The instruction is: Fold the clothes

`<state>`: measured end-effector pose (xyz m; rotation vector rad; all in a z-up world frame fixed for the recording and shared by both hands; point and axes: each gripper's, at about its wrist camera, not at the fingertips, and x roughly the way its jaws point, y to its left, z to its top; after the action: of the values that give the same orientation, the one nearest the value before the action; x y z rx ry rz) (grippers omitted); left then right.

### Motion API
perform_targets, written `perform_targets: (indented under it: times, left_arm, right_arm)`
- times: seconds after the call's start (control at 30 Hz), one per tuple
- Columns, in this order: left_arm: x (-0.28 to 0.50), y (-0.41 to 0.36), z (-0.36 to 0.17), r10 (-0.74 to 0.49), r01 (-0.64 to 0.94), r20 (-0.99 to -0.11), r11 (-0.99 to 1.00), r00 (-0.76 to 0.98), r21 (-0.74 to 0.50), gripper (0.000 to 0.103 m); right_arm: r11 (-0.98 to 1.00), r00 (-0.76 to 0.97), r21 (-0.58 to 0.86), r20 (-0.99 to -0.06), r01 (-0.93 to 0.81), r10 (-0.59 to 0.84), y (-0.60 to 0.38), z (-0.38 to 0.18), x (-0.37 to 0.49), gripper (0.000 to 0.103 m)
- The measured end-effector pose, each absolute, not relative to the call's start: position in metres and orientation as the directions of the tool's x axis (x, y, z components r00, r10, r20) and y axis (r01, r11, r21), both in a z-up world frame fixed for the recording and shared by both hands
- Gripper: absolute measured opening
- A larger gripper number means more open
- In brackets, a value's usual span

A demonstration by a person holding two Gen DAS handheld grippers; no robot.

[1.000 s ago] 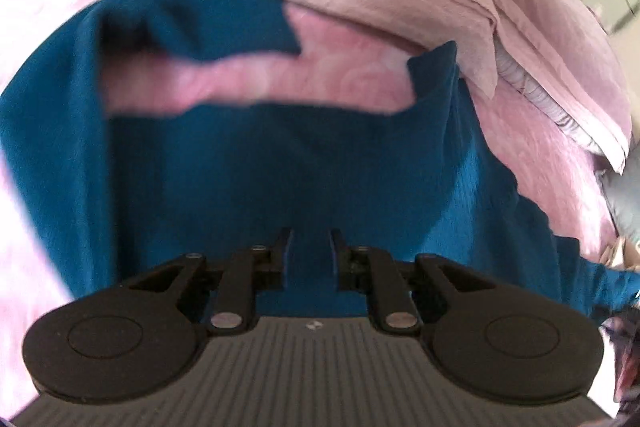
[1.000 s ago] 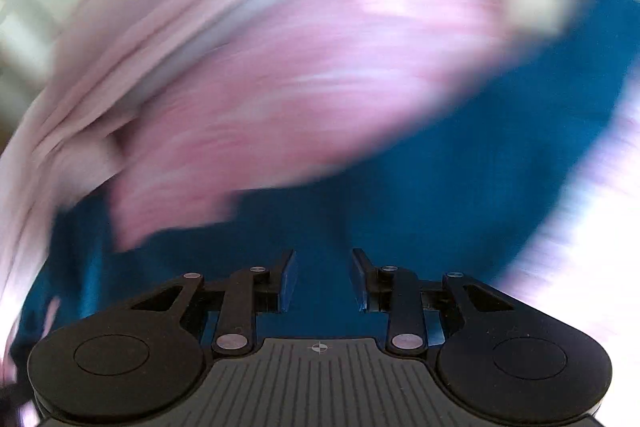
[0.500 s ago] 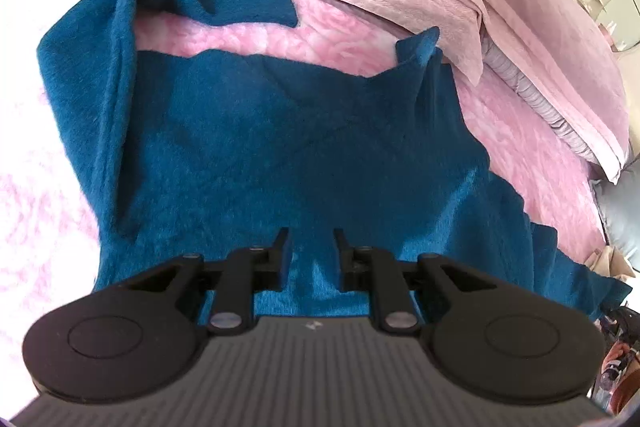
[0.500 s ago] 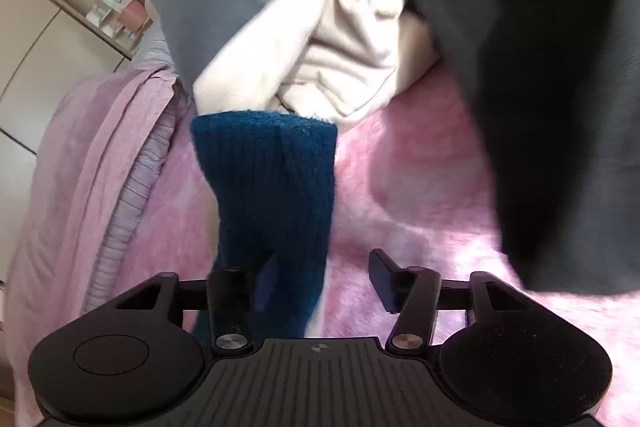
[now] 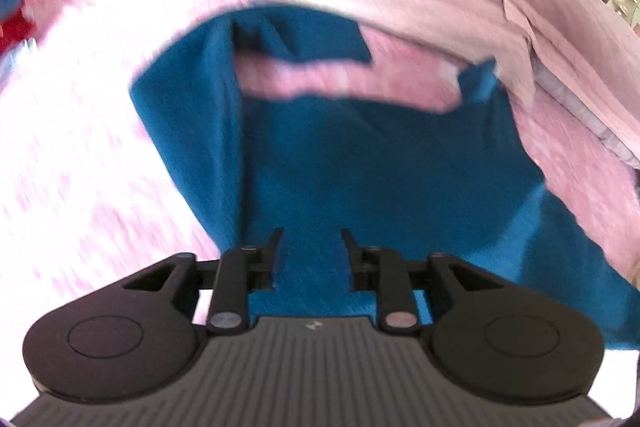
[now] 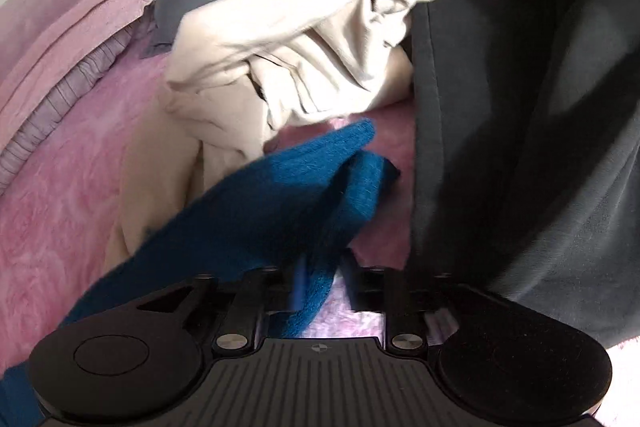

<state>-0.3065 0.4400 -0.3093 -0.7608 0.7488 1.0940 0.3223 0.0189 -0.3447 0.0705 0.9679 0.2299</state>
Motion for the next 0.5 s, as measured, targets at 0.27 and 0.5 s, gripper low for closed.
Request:
perform_targets:
  times: [0.27,0.5]
  left_arm:
    - [-0.287,0.523,-0.298,0.632,-0.91,-0.752,0.399,0.185,0.112,0.044]
    - [-0.214,0.546,-0.377,0.678,-0.293,-0.731,0.717,0.08,0.633,0.049]
  right_arm:
    - [0.97,0.55,0.224,-0.8,-0.095,0.239,0.028,-0.314,0.283,0.058]
    - [0.961,0.476,0.273,-0.841,-0.038,0.258,0.036,-0.32,0.248,0.058]
